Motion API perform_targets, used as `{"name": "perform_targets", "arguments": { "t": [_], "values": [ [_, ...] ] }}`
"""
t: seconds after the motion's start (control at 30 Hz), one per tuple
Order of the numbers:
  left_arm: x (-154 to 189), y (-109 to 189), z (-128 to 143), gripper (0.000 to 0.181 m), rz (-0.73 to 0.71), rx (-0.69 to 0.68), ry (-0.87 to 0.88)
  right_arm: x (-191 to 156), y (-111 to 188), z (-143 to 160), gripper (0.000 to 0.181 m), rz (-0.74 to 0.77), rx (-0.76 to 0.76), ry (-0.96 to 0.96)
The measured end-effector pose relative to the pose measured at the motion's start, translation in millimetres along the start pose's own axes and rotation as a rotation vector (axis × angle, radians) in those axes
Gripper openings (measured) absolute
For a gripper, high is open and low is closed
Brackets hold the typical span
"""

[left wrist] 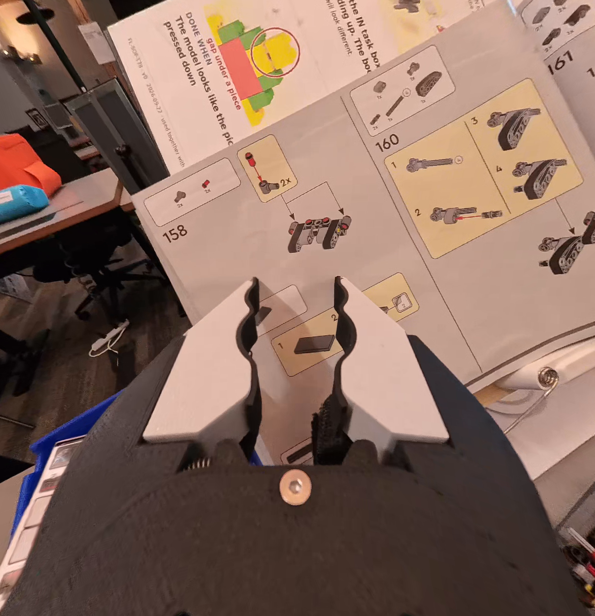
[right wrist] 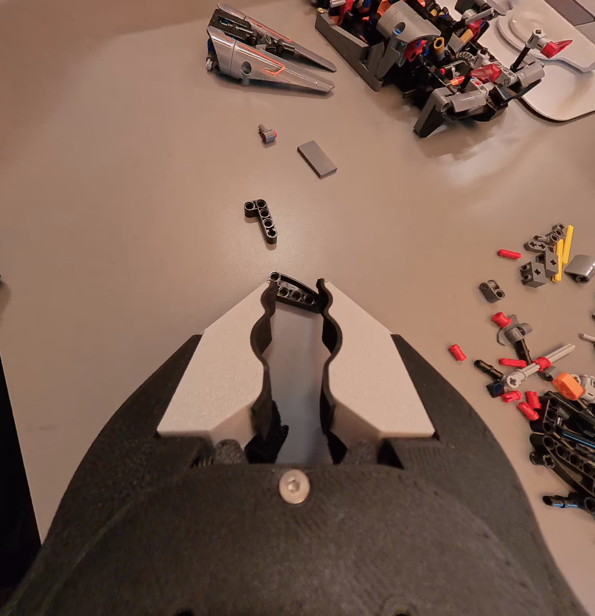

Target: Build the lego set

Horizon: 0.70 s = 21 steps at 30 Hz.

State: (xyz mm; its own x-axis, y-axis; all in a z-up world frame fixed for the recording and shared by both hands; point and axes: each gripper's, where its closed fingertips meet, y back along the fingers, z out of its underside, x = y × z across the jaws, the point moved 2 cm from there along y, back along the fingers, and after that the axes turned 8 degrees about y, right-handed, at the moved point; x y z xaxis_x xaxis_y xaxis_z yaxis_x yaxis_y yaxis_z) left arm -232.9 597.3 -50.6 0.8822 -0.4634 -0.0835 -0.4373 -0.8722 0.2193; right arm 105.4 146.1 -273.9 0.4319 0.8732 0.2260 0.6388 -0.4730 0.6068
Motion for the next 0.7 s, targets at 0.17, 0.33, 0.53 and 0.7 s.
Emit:
{"name": "perform_targets", "arguments": {
  "t": [0.17,0.33,0.53,0.7],
  "values": [
    [-5.6,0.1,-2.4,0.045,-0.02,0.03,0.011,-0.3,0.4,-0.4,0.024,-0.003,0.004,0.002],
    [-10.6,-2.9,-3.0,0.07,-0.021,0.029,0.073,-0.1,0.5,-0.6,0.024,-0.001,0.006,0.002],
    [-11.7,-3.6,-2.5,0.07,-0.021,0.053,0.113,-0.1,1.1,-0.9,0.024,-0.002,0.01,0.001],
    [-5.4,-7.3,-1.7,0.053,0.02,0.045,0.13,-0.4,1.5,-1.3,0.024,-0.004,0.014,0.002]
  ]
}}
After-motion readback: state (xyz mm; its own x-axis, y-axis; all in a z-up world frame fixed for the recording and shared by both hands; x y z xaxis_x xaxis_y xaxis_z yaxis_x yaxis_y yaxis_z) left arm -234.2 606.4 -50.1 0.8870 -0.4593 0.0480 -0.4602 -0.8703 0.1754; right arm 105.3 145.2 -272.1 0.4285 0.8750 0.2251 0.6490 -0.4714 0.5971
